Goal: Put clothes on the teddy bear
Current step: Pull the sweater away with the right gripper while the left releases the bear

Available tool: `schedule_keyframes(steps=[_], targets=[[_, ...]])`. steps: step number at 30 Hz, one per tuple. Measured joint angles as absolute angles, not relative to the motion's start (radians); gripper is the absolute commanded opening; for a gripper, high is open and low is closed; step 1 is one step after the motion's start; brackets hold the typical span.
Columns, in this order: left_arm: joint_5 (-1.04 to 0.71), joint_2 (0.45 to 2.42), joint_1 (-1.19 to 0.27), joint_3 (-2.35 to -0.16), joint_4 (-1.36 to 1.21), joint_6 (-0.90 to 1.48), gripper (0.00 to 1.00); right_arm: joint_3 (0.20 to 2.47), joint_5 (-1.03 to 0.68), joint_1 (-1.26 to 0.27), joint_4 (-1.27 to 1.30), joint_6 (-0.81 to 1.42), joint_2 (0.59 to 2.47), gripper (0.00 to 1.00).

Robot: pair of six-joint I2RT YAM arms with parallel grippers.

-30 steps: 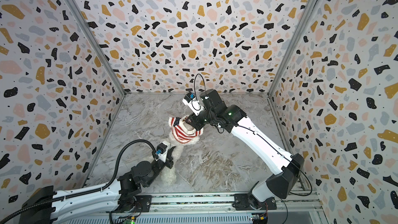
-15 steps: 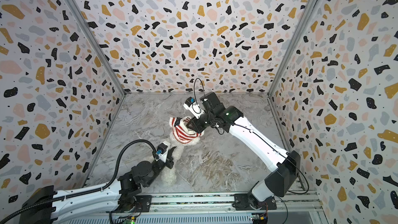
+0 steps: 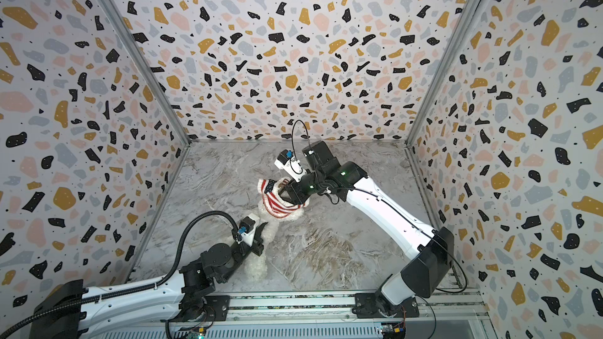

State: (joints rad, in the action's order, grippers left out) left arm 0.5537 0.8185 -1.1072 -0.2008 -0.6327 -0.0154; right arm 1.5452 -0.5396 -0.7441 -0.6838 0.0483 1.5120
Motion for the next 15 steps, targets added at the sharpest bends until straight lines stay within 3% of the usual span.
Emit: schedule_keyframes(steps=[9,13,15], targets=[[0.537,0.818,-1.107,-0.201,-0.630,-0.015,0.00,1.538,-0.556,-0.748,-0.705,0.041,1.526,0.58],[0.534,0.813,-1.107,-0.201,-0.630,-0.015,0.00,1.538,-0.554,-0.748,-0.707,0.038,1.538,0.56],[0.534,0.813,-1.107,-0.201,-0.629,-0.015,0.00,1.538,-0.558,-0.751,-0.707,0.035,1.542,0.49]])
